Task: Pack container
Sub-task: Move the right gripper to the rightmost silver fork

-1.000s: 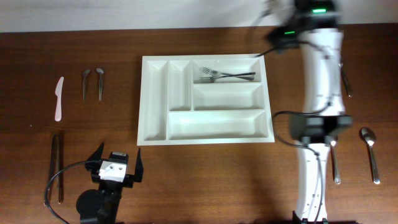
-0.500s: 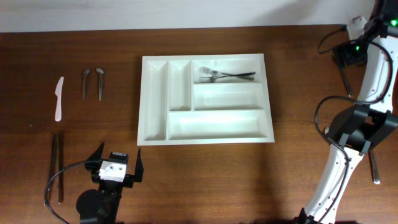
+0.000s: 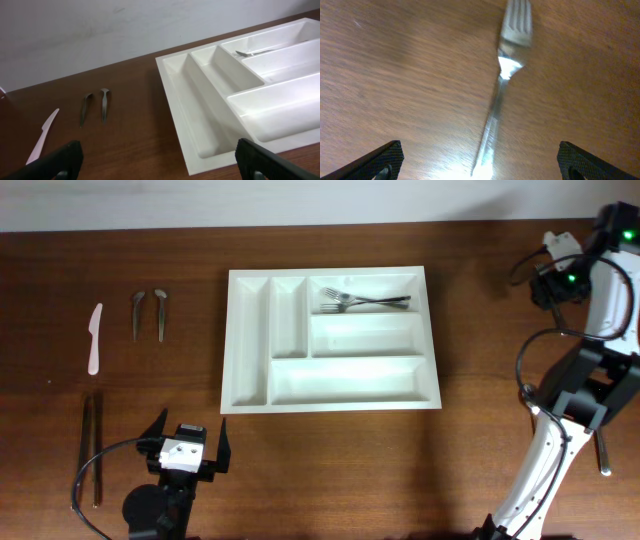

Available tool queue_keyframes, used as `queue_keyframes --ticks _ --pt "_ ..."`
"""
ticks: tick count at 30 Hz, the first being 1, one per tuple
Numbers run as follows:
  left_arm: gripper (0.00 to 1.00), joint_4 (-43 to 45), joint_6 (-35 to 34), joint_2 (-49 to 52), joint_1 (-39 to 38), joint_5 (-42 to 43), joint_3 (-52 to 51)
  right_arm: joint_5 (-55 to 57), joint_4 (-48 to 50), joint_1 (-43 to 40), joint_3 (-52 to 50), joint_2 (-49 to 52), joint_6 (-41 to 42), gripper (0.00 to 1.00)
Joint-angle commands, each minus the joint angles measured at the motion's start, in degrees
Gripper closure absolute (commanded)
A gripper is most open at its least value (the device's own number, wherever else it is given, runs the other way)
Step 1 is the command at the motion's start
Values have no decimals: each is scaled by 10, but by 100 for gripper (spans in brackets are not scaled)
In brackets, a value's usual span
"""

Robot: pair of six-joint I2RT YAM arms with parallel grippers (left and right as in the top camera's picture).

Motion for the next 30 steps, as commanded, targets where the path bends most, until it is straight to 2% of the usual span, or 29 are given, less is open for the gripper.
queue_keyframes --ticks 1,30 --pt "1 0 -2 -1 -3 -4 -3 -26 2 -20 -2 13 -10 1" --pt "1 0 -1 -1 -3 -4 -3 -27 70 -4 -3 78 65 0"
